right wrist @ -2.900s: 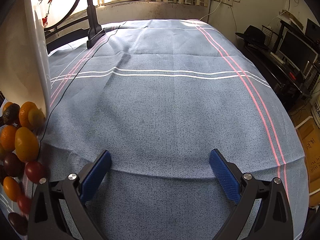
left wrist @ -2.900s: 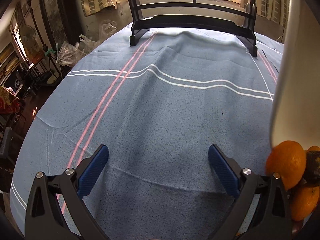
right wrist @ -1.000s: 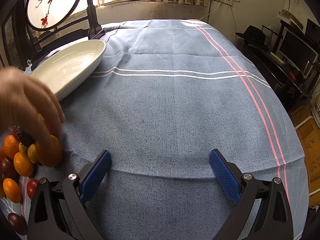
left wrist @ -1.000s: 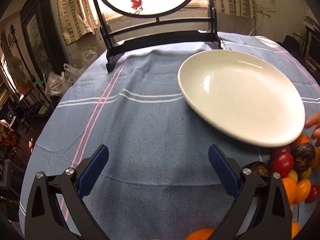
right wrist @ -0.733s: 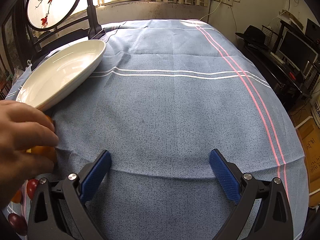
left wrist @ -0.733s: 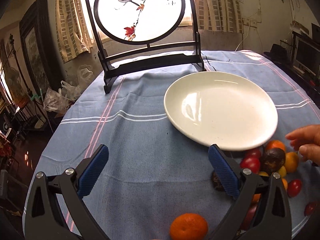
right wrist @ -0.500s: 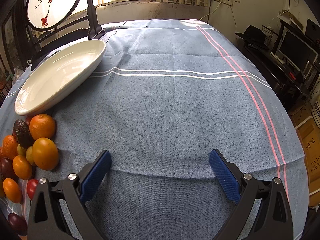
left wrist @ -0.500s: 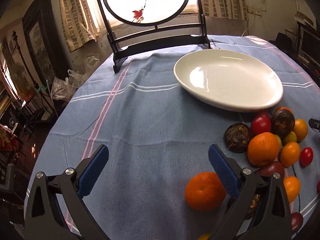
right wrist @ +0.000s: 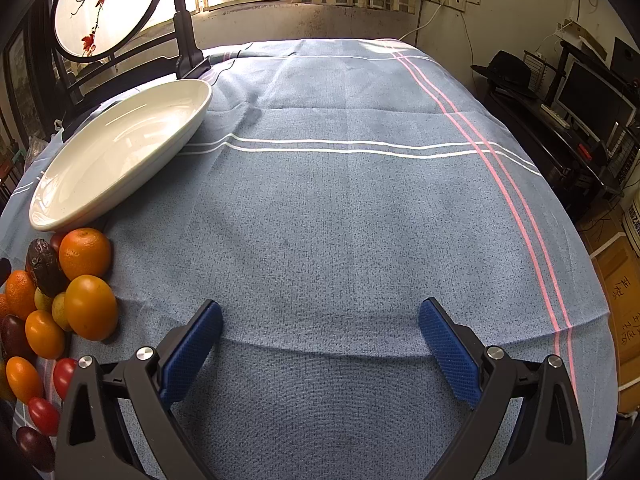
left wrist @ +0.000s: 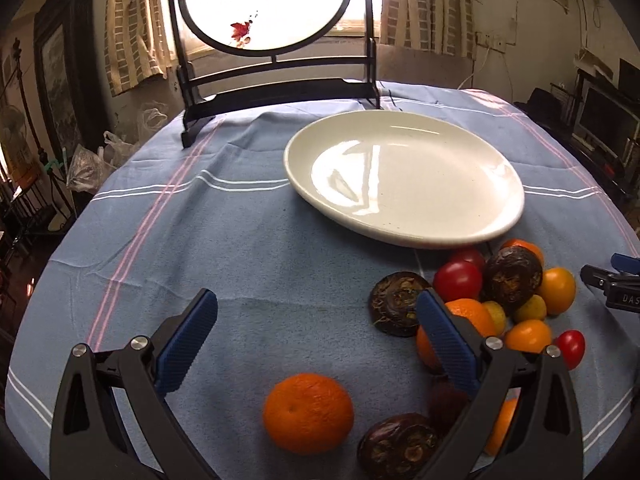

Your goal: Organize fruits

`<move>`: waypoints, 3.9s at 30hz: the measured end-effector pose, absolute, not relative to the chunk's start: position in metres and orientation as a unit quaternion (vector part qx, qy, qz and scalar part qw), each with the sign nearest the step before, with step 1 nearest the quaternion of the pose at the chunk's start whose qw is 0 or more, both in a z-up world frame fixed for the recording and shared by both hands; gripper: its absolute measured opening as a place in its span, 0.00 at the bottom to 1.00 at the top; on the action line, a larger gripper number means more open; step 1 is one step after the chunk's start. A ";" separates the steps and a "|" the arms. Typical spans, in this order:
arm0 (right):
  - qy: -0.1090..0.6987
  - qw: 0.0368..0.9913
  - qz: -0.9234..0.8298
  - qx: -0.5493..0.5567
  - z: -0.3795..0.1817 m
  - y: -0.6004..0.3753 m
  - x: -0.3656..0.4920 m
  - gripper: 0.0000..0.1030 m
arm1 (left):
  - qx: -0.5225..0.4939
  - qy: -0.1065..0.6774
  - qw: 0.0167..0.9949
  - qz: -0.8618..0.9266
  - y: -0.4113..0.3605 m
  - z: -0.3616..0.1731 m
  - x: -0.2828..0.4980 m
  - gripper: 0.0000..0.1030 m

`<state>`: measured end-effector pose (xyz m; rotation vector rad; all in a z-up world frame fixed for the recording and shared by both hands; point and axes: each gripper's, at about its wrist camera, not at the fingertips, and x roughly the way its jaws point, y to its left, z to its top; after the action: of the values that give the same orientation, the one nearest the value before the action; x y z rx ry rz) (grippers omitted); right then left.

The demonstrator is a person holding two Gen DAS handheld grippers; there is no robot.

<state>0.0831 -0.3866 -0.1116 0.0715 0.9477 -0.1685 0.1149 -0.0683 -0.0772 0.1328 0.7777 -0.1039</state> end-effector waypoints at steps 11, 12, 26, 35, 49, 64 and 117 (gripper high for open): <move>0.456 0.886 -0.080 0.035 -0.111 -0.386 0.083 0.97 | 0.135 0.301 0.939 -0.098 -0.105 -0.047 0.076 0.95; 0.456 0.886 -0.081 0.034 -0.111 -0.386 0.083 0.97 | 0.130 0.295 0.942 -0.099 -0.104 -0.042 0.073 0.95; 0.350 0.935 0.006 0.062 -0.015 -0.286 0.032 0.96 | 0.086 0.248 0.964 -0.032 -0.088 0.007 0.055 0.95; 0.302 0.952 -0.019 0.042 -0.001 -0.239 0.006 0.96 | 0.046 0.263 0.964 -0.004 -0.060 0.007 0.052 0.95; 0.286 0.958 -0.032 -0.002 0.005 -0.228 -0.012 0.96 | 0.021 0.273 0.962 0.014 -0.040 0.007 0.058 0.94; 0.319 0.947 0.018 0.017 -0.006 -0.224 -0.001 0.96 | 0.028 0.232 0.972 0.023 -0.042 0.015 0.051 0.95; 0.288 0.956 0.048 -0.037 -0.014 -0.217 -0.012 0.96 | 0.035 0.248 0.968 0.007 -0.042 0.008 0.053 0.95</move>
<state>-0.0120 -0.2168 -0.0137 -0.0759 0.5848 0.0981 0.0535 -0.0422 0.0083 0.0707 0.5012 0.0141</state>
